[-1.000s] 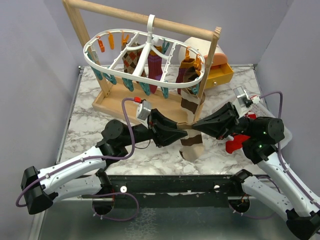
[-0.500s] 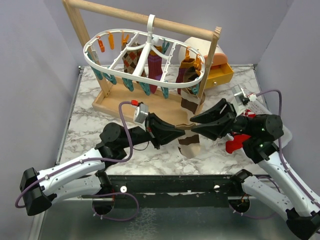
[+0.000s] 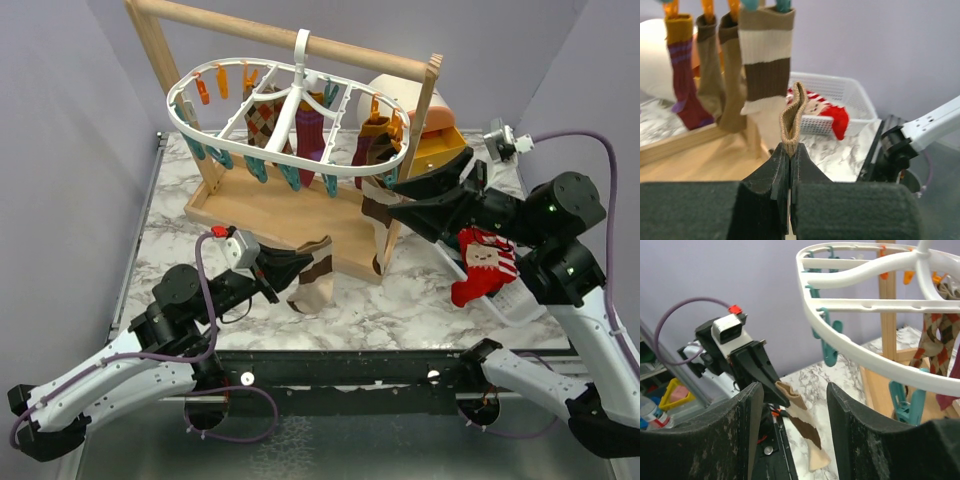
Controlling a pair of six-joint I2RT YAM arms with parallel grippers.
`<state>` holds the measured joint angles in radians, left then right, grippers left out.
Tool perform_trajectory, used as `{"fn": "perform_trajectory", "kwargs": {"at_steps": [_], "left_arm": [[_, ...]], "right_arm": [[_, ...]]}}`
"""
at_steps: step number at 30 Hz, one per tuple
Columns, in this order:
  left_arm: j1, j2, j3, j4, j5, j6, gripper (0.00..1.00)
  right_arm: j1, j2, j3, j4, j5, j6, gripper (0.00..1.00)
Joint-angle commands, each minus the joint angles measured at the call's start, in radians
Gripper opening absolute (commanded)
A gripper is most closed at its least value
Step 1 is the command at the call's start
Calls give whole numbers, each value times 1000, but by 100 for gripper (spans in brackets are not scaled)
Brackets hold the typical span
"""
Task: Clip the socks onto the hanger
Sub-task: Pick up the sock from the bin, then rotate the hanger at the clothesline.
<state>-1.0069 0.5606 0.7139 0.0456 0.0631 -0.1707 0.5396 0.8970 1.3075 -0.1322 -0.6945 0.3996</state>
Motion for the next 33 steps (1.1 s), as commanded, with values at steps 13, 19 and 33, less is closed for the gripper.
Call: {"fn": "perform_trajectory", "kwargs": {"at_steps": [13, 19, 33], "left_arm": [[4, -39, 35, -202, -209, 137, 0], [4, -60, 25, -198, -226, 134, 0], [4, -55, 16, -181, -239, 140, 0]], "right_arm": [[673, 163, 24, -145, 1059, -90, 58], [774, 214, 10, -13, 1384, -126, 65], [861, 301, 76, 198, 1701, -240, 72]]}}
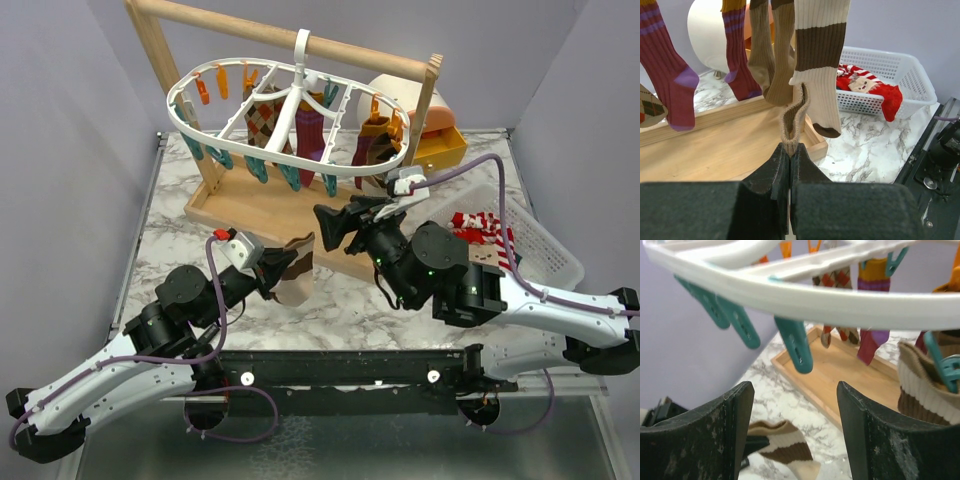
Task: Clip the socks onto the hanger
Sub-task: Rotate the hanger at the clothesline.
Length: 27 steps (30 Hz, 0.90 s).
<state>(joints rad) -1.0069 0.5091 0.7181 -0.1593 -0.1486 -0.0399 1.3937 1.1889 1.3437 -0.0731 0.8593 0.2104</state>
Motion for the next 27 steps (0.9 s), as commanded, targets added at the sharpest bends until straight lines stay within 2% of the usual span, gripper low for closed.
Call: {"fn": "perform_trajectory", "kwargs": {"at_steps": [1, 5, 12, 17, 23, 27], "left_arm": [[4, -2, 11, 26, -29, 9, 0], [4, 1, 4, 39, -32, 6, 0], [4, 17, -2, 63, -20, 7, 0], [4, 30, -5, 77, -10, 14, 0], [4, 38, -6, 102, -3, 23, 0], [4, 43, -1, 117, 1, 29, 0]], "right_arm": [[8, 11, 39, 169, 156, -65, 72], [7, 55, 68, 247, 182, -124, 71], [7, 139, 151, 279, 198, -184, 68], [7, 180, 196, 256, 246, -201, 60], [3, 165, 174, 299, 299, -272, 46], [2, 138, 148, 300, 309, -272, 43]]}}
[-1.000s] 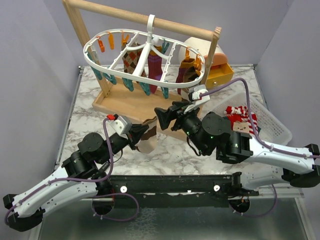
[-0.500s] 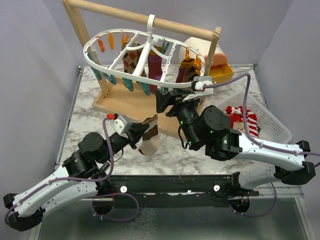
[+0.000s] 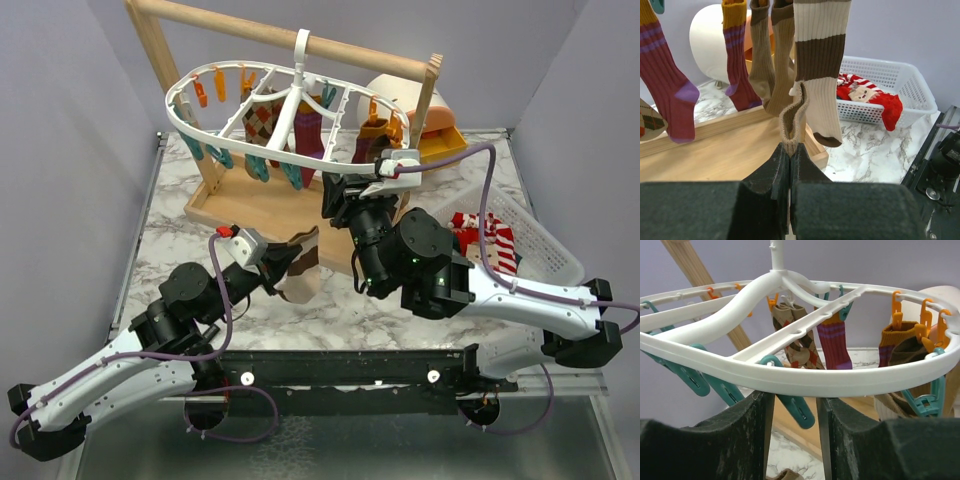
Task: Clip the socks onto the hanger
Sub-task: Rotate the hanger at the clothesline.
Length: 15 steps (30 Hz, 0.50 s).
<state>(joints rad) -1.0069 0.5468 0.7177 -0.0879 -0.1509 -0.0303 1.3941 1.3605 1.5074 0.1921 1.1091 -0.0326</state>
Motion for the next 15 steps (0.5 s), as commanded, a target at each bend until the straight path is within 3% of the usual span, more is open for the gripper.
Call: {"fn": "perform_trajectory", "kwargs": {"at_steps": [1, 15], "left_arm": [[4, 7, 0, 48, 5, 20, 0], [4, 57, 15, 106, 20, 26, 0]], "right_arm": [[2, -42, -26, 35, 64, -29, 43], [-4, -161, -120, 21, 84, -38, 23]]}}
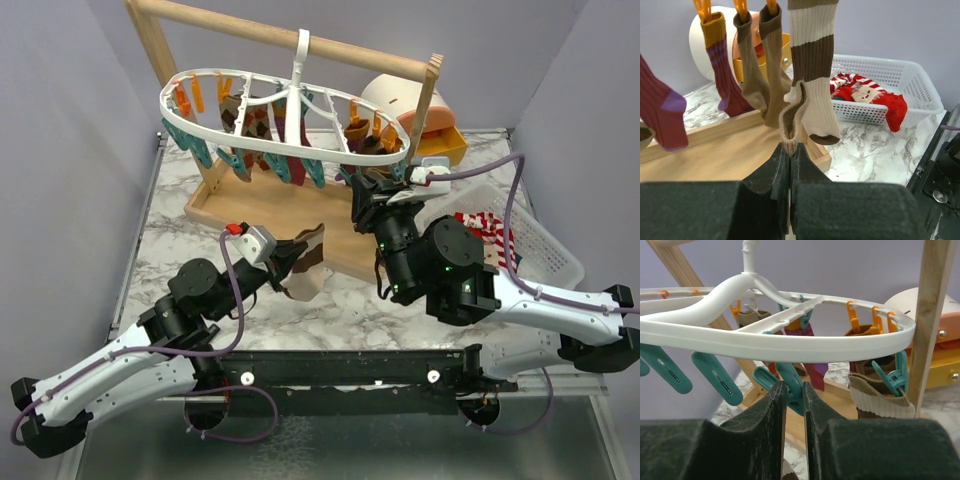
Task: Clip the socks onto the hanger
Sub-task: Rotate the hanger at the clothesline.
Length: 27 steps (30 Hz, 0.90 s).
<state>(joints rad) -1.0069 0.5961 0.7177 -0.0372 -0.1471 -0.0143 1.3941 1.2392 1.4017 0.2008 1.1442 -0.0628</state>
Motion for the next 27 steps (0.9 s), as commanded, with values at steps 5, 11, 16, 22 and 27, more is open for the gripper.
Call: {"fn": "perform_trajectory", "kwargs": {"at_steps": [5, 11, 16, 22, 27], "left_arm": [[4, 28, 28, 75, 29, 10, 0], [4, 55, 37, 96, 52, 10, 0], [4, 61, 31, 103, 60, 10, 0], [4, 61, 33, 100, 59, 10, 0], [4, 45, 33, 79, 48, 34, 0]], "right_arm": [[-6, -79, -18, -35, 34, 20, 23], [-6, -129, -54, -64, 59, 41, 24], [-7, -170, -73, -95, 45, 59, 24], [-7, -166, -28, -236, -117, 165, 35], [-6, -142, 8, -311, -276, 212, 42]]}}
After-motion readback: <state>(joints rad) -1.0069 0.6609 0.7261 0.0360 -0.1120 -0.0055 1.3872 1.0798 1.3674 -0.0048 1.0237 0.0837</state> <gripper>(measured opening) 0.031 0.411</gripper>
